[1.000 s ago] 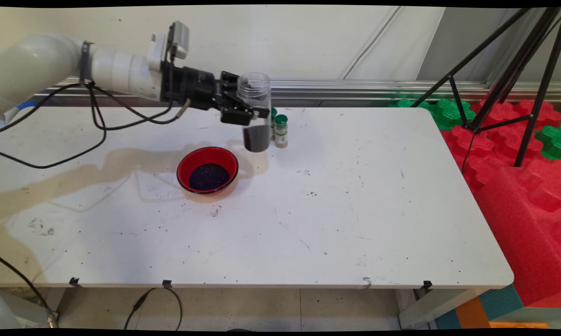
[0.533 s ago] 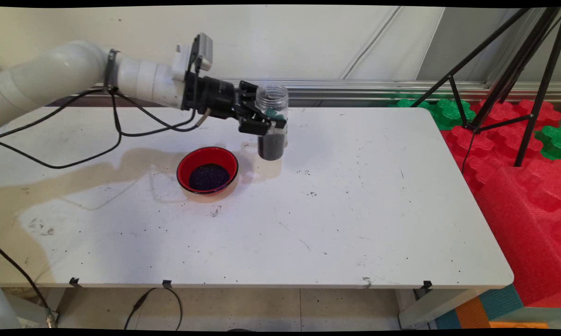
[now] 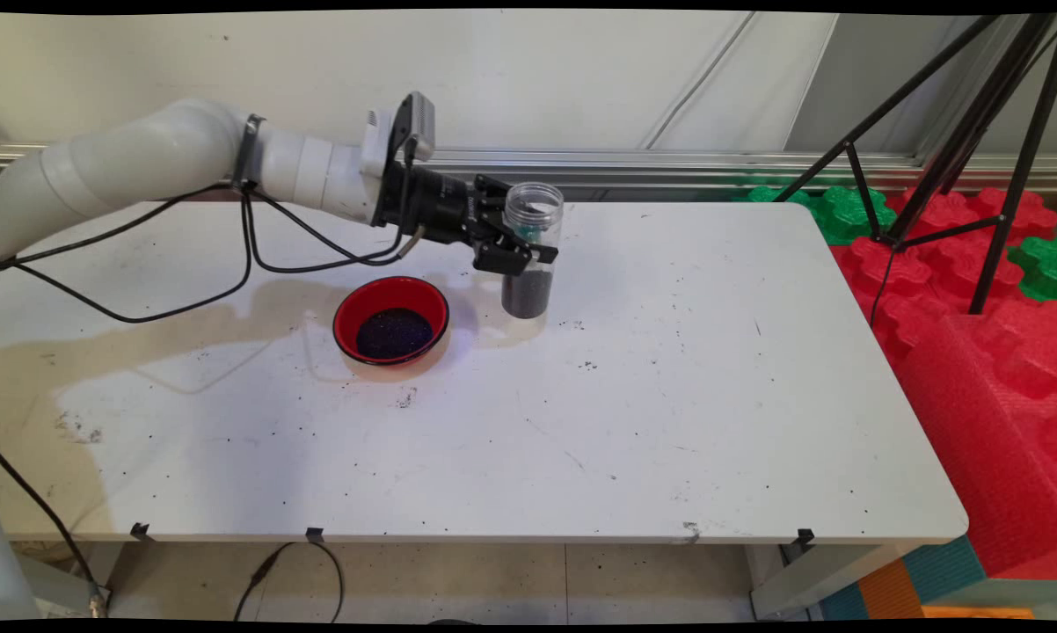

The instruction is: Place the picked object on the table

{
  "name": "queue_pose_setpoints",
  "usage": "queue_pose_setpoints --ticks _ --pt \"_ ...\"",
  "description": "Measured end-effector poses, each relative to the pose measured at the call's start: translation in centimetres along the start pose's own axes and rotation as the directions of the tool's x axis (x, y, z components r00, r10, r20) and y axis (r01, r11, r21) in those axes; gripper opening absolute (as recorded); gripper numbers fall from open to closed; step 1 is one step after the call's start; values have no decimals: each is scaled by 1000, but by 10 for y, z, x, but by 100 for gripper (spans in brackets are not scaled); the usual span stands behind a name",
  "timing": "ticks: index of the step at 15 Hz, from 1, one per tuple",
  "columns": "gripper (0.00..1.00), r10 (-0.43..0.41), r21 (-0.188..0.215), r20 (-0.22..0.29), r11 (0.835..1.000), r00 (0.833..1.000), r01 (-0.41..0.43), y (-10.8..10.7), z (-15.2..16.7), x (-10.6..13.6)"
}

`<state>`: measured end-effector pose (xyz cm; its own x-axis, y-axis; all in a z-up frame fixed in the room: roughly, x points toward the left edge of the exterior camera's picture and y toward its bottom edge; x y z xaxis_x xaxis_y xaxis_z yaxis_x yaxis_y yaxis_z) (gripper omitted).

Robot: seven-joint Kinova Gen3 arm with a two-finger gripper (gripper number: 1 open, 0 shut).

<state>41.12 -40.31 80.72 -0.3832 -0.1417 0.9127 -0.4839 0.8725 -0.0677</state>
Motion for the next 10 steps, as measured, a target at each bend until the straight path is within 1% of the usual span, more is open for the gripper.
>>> queue_pose_setpoints --ticks 6,10 --pt "0 -5 1 21 1000 1000 5 -4 20 -13" --pt "0 -13 3 31 1000 999 13 -4 27 -19"
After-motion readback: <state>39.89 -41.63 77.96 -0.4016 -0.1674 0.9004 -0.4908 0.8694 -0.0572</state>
